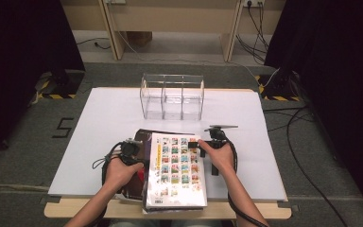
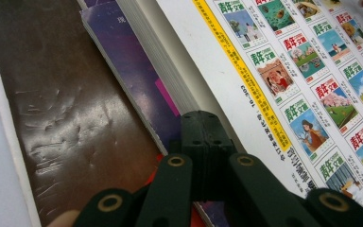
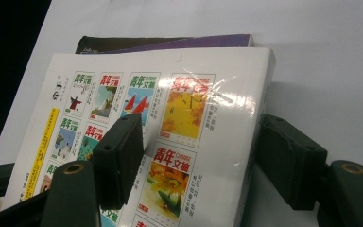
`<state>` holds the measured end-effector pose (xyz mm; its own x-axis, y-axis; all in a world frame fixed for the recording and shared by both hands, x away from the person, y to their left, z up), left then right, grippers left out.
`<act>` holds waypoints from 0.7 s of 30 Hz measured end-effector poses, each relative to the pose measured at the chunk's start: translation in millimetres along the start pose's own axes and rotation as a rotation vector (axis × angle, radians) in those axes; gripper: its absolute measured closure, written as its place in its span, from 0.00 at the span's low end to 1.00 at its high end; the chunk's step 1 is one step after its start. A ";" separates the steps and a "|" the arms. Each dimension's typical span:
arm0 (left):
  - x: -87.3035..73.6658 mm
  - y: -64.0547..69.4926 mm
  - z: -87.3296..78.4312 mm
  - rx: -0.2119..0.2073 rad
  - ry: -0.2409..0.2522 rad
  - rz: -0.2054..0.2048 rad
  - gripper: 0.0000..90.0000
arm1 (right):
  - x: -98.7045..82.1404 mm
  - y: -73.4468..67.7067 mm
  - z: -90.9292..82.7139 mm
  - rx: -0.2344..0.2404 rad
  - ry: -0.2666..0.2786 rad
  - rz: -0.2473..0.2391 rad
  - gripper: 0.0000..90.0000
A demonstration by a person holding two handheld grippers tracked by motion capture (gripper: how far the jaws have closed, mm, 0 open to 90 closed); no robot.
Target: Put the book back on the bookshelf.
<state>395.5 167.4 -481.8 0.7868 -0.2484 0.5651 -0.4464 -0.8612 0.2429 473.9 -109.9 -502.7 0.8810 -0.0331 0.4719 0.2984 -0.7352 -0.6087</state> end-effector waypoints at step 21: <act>1.1 -3.0 0.8 0.053 -0.009 0.006 1.00 | 11.6 -25.3 -34.1 0.106 0.070 -0.032 0.72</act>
<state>398.1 169.4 -482.5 0.7880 -0.2570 0.5594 -0.4277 -0.8821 0.1973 464.1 -114.7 -460.1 0.8436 -0.0608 0.5336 0.3667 -0.6607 -0.6550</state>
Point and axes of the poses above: each handheld gripper's, and its own axes: z roughly forward along the jaws, x roughly out of its top, y roughly to its right, the point moved 3 cm from there along z, roughly forward along the jaws, and after that the axes turned 2 degrees about x, right-handed, at the moved point
